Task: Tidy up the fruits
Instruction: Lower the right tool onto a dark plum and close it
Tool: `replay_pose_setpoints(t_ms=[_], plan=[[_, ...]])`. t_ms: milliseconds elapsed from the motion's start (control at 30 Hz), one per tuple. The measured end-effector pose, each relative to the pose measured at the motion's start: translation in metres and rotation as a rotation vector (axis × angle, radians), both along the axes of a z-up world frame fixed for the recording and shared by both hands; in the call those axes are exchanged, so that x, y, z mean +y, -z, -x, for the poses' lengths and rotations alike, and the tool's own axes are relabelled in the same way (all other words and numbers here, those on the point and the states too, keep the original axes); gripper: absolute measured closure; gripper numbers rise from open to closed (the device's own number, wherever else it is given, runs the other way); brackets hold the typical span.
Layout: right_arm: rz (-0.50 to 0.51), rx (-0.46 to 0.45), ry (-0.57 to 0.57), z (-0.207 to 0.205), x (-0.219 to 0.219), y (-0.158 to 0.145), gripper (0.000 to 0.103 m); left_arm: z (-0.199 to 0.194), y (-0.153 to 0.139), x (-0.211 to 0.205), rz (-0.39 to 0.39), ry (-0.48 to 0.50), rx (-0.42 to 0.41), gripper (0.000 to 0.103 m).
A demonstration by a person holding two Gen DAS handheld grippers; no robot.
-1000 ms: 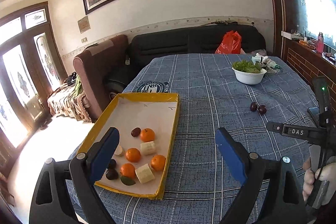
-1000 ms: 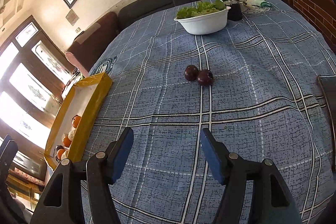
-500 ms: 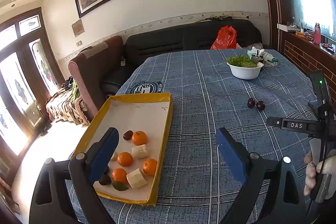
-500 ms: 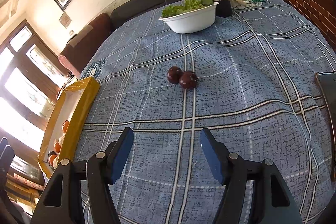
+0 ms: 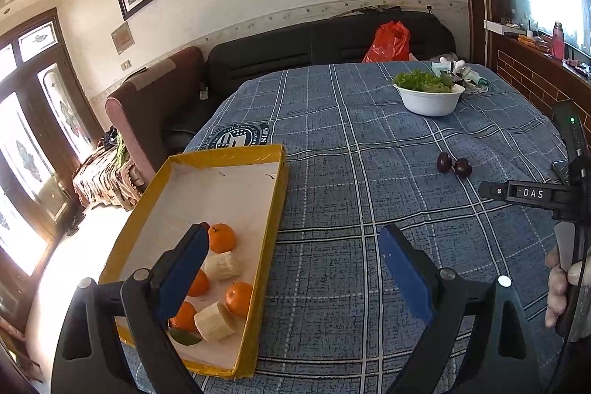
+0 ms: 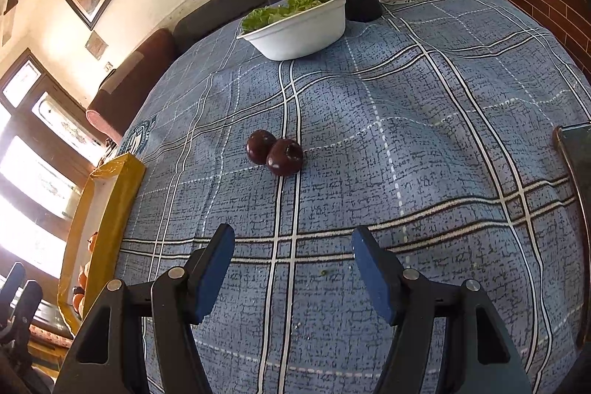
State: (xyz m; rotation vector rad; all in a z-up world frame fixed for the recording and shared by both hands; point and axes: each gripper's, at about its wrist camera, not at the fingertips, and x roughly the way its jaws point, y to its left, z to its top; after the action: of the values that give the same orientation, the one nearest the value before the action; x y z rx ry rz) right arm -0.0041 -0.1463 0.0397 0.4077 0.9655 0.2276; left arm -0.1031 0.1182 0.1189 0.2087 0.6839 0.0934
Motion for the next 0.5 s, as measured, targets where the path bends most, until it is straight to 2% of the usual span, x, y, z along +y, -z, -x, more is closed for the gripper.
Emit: replay_pose_setpoints(t_ms=[400,500], plan=[[0.003,0.002,0.009,-0.009,-0.004,0.002,0.033,-0.012,0.011,-0.001,0.002,0.005,0.033,0.010],[0.007,-0.006,0.026,-0.013,-0.009,0.001,0.033,-0.020,0.014,0.001,0.044,0.019,0.063,0.010]])
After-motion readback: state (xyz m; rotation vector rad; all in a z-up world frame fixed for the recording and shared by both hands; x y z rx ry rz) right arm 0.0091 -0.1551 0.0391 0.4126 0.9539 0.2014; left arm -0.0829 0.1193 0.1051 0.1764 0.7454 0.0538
